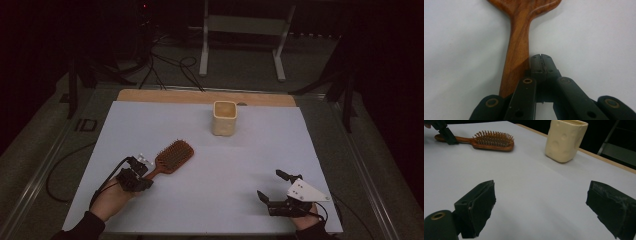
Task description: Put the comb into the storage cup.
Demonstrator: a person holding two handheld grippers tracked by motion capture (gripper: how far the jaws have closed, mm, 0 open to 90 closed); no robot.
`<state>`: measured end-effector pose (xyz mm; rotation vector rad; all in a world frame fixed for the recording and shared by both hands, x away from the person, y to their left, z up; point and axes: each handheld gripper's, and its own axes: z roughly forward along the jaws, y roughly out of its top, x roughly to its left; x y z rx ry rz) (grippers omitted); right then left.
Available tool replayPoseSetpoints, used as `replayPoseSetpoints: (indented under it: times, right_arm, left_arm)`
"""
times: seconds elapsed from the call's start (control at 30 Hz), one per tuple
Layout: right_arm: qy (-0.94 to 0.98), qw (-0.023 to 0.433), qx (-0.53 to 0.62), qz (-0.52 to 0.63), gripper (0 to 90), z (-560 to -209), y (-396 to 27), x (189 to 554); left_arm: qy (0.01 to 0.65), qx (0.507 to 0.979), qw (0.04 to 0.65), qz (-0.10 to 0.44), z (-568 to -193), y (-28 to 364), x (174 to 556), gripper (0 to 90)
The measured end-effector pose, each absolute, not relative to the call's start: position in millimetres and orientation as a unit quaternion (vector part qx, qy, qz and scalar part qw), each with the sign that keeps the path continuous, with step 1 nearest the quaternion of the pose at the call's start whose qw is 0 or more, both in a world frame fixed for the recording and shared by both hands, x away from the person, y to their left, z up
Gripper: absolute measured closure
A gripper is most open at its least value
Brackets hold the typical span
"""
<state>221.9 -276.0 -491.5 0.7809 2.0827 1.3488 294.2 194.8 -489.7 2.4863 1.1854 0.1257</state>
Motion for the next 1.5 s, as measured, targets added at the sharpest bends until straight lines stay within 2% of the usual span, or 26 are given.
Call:
replayPoseSetpoints:
  times: [0.4,0.6,0.7,0.97,1.1,1.2,1.23,1.27,1.4,1.5]
  right_arm:
    - [0.772,0.267,0.289,0.499,8.3,-491.5,-276.1,221.9]
    - [0.772,0.265,0.29,0.5,8.3,-491.7,-276.1,222.2]
    - [0.772,0.266,0.29,0.5,8.3,-491.3,-276.2,222.0]
    - [0.771,0.265,0.29,0.501,8.3,-491.4,-276.7,222.1]
    - [0.772,0.265,0.29,0.5,8.3,-491.5,-276.5,222.1]
    - [0.772,0.264,0.29,0.5,8.3,-491.9,-276.0,222.3]
    - [0.772,0.264,0.29,0.5,8.3,-491.9,-276.0,222.3]
    - [0.772,0.265,0.288,0.5,8.3,-491.7,-275.6,222.1]
    - [0.772,0.264,0.289,0.5,8.3,-491.6,-275.4,221.8]
    - [0.772,0.265,0.288,0.5,8.3,-491.3,-275.4,221.8]
  left_arm:
    - [0.418,0.888,0.183,0.046,-485.0,203.3,293.8,90.0]
    - [0.385,0.9,0.2,0.035,-474.3,211.6,290.9,90.0]
    - [0.381,0.902,0.197,0.038,-469.5,215.5,289.8,86.6]
    - [0.375,0.902,0.211,0.042,-456.4,224.8,290.1,84.0]
    - [0.371,0.898,0.232,0.049,-448.3,228.0,290.6,76.0]
    - [0.371,0.894,0.245,0.056,-444.4,228.5,290.5,65.1]
    - [0.371,0.892,0.251,0.058,-442.5,229.0,290.7,65.1]
    - [0.372,0.891,0.252,0.066,-439.0,228.9,291.3,57.5]
    - [0.37,0.89,0.257,0.071,-435.4,227.3,292.9,45.3]
    - [0.355,0.896,0.26,0.066,-434.7,223.5,293.0,30.2]
